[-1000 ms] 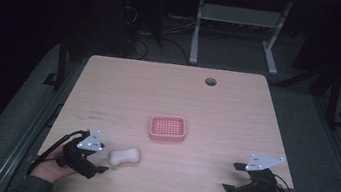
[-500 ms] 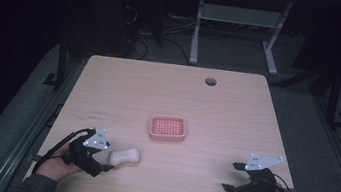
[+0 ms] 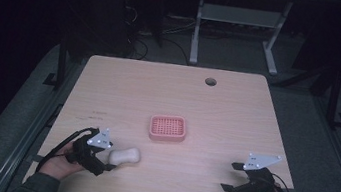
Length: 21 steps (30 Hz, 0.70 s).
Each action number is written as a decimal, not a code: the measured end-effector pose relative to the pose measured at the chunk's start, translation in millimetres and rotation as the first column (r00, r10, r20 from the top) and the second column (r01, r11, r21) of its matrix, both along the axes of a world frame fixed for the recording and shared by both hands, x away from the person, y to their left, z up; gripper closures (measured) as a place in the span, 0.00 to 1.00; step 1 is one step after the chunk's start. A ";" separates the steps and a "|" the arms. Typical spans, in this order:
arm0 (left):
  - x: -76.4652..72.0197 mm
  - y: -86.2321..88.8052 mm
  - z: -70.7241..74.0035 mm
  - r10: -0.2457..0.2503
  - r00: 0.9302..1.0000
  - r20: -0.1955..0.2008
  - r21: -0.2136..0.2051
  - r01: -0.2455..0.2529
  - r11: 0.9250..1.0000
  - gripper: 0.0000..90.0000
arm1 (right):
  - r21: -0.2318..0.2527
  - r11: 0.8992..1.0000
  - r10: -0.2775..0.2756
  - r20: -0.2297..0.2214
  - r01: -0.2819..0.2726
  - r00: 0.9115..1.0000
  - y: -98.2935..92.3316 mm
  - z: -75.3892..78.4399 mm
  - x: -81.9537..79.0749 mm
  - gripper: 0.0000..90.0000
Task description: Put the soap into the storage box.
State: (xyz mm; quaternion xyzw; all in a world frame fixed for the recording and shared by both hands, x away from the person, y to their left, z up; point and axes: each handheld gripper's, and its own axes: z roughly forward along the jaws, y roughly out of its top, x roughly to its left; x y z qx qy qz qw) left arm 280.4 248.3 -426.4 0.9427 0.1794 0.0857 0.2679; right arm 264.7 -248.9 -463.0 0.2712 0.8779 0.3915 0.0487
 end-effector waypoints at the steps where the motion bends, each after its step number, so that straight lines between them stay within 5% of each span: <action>1: 0.7 -0.8 -0.1 -0.004 1.000 0.002 0.002 0.004 1.000 0.26 | 0.000 1.000 0.000 0.000 0.000 1.000 0.1 0.0 0.0 0.16; 21: 11.8 -18.9 -4.4 -0.041 0.999 -0.009 0.011 0.041 0.999 0.27 | -0.001 1.000 0.001 -0.004 -0.001 1.000 0.6 -0.3 0.3 0.16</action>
